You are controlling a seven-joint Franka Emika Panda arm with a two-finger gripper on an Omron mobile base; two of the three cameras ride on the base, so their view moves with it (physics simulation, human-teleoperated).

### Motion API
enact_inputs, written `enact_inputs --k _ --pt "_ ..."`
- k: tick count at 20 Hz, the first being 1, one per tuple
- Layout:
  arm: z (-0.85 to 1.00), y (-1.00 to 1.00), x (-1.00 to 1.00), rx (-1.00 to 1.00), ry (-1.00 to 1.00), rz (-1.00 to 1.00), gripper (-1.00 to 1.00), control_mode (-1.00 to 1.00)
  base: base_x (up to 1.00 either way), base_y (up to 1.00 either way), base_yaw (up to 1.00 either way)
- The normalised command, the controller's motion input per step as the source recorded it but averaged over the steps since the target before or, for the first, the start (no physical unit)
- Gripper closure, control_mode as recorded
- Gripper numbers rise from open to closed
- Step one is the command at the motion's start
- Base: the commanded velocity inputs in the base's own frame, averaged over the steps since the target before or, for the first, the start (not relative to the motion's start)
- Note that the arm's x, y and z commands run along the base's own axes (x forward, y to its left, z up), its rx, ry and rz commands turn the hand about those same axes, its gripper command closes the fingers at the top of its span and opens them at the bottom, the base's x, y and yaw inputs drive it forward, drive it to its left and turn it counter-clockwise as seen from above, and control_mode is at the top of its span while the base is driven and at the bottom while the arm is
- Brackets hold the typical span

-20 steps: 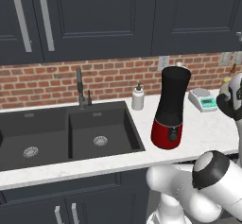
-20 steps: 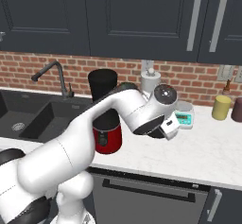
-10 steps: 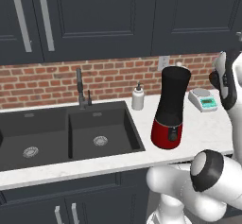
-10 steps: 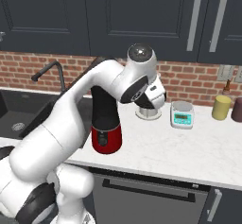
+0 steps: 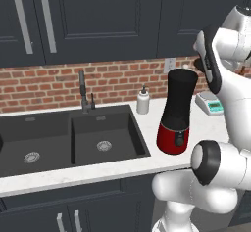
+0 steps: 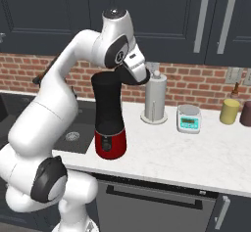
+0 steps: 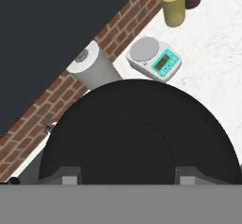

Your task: Close the lid blender by securely placing the lid on top.

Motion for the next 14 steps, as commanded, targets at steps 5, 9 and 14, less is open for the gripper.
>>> enact_inputs --k 5,9,14 --pt "0.02 0.63 0.2 0.0 0.01 0.03 1.0 -1.0 0.0 0.0 0.0" --pt "-0.11 0.49 0.24 0.0 0.0 0.0 1.0 -1.0 0.0 0.0 0.0" --pt "-0.15 0.48 0.41 0.0 0.0 0.0 1.0 -1.0 0.0 0.0 0.0"
